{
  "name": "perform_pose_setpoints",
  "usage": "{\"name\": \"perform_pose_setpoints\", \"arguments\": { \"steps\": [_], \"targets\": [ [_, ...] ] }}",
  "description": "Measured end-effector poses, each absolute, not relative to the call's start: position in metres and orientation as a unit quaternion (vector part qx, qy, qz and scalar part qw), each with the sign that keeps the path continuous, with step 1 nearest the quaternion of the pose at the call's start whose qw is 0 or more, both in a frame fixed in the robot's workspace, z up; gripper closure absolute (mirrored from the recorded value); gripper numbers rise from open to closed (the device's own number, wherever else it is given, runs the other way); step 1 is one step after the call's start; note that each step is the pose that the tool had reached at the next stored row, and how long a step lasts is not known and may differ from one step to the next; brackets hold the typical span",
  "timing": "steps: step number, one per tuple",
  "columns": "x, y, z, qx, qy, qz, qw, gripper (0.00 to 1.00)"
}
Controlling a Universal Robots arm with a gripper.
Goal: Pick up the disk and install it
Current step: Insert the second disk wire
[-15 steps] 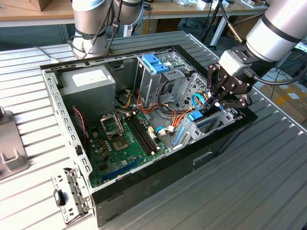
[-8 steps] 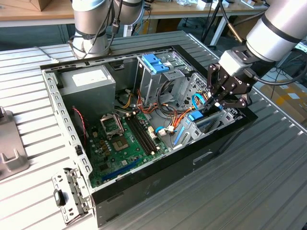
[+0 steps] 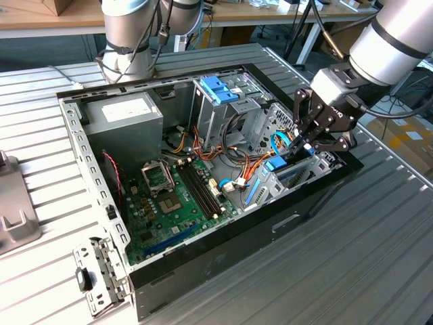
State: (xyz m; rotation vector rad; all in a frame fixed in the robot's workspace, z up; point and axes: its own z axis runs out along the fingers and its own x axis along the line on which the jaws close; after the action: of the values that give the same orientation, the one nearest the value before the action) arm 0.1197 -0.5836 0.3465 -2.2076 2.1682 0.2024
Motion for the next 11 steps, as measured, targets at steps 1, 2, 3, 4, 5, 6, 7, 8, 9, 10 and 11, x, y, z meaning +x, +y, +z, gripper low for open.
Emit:
{"name": "perform_pose_setpoints", "arguments": {
  "steps": [1,2,3,4,5,6,7,8,9,10,11],
  "targets": [
    [0.1198,-0.5839,0.3458,-0.712,0.699,0.065,0.02,0.84],
    [0.1198,-0.5841,0.3453,-0.712,0.699,0.066,0.02,0.84],
    [0.1198,-0.5843,0.3448,-0.712,0.699,0.066,0.02,0.84],
    [0.1198,-0.5847,0.3438,-0.712,0.699,0.066,0.02,0.84],
    [0.1198,-0.585,0.3433,-0.712,0.699,0.066,0.02,0.84],
    [0.1198,-0.5852,0.3428,-0.712,0.699,0.066,0.02,0.84],
    [0.1198,-0.5854,0.3425,-0.712,0.699,0.066,0.02,0.84],
    [0.1198,-0.5858,0.342,-0.712,0.699,0.066,0.02,0.84],
    [0.1198,-0.586,0.3418,-0.712,0.699,0.066,0.02,0.84],
    [0.1199,-0.5862,0.3417,-0.712,0.699,0.066,0.02,0.84],
    [0.1198,-0.5865,0.3416,-0.712,0.699,0.066,0.02,0.84]
  ]
}}
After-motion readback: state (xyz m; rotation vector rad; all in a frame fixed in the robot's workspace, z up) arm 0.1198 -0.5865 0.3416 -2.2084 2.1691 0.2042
